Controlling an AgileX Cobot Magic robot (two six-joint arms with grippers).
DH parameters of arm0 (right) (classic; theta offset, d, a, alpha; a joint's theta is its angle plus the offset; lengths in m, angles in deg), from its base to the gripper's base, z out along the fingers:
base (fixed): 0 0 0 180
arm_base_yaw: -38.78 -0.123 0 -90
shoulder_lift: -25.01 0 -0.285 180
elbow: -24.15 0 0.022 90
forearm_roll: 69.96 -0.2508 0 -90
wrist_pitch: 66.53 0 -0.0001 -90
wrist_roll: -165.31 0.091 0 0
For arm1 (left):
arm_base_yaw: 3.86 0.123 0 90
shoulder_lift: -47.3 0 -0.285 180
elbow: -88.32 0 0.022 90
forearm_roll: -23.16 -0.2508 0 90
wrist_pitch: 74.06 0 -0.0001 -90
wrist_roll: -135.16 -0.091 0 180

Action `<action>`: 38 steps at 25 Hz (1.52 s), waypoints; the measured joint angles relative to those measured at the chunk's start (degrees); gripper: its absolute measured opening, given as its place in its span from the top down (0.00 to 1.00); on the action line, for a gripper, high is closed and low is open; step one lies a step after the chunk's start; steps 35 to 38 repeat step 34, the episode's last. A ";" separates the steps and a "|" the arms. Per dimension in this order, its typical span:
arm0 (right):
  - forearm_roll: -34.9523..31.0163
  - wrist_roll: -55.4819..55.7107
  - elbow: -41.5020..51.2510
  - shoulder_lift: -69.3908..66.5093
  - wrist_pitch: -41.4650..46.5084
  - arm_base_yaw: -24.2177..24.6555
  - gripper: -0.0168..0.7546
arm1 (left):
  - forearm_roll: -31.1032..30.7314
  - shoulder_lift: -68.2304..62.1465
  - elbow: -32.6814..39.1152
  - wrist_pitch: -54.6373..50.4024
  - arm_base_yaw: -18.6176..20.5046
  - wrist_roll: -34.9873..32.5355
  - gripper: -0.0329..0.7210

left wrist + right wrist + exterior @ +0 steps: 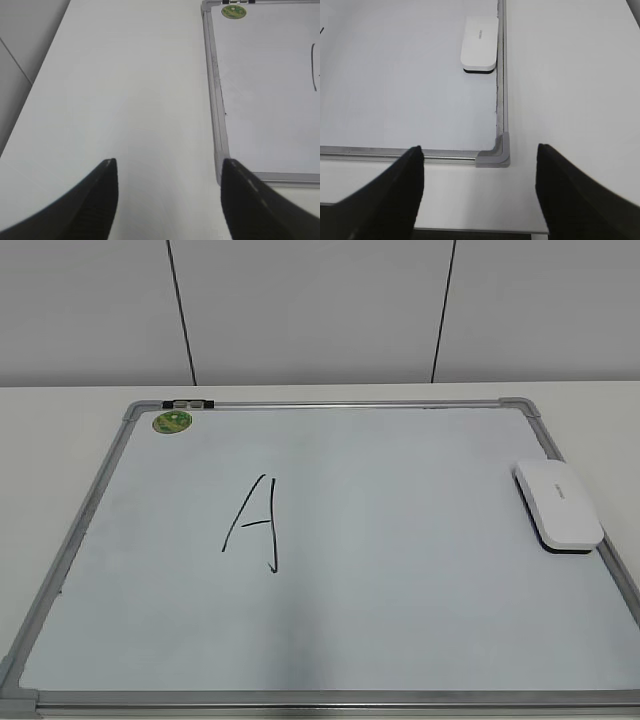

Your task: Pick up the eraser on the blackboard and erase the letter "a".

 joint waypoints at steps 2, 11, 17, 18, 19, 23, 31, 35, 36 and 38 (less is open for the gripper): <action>0.00 0.00 0.00 0.63 0.00 0.00 0.31 | 0.00 1.13 0.00 -0.15 0.63 0.00 0.33; 0.00 0.00 0.00 0.65 0.10 0.02 0.31 | 0.00 2.07 0.00 -0.25 1.73 0.00 0.33; -0.02 0.00 0.00 0.65 0.10 0.02 0.31 | 0.00 2.07 0.00 -0.25 1.73 0.00 0.33; -0.02 0.00 0.00 0.65 0.10 0.02 0.31 | 0.00 2.07 0.00 -0.25 1.73 0.00 0.33; -0.02 0.00 0.00 0.65 0.10 0.02 0.31 | 0.00 2.07 0.00 -0.25 1.73 0.00 0.33; -0.02 0.00 0.00 0.75 0.10 0.02 0.31 | 0.00 2.07 0.00 -0.25 1.73 -0.09 0.33; -0.02 0.00 0.00 0.75 0.10 0.02 0.31 | 0.00 2.07 0.00 -0.35 1.73 -0.09 0.33; -0.02 0.00 0.00 0.75 0.10 0.02 0.31 | 0.00 2.07 0.00 -0.35 1.73 -0.09 0.33; -0.02 0.00 0.00 0.75 0.10 0.02 0.31 | 0.00 2.07 0.00 -0.35 1.73 -0.09 0.33; -0.02 0.00 0.00 0.75 0.10 0.02 0.31 | 0.00 2.07 0.00 -0.35 1.73 -0.09 0.33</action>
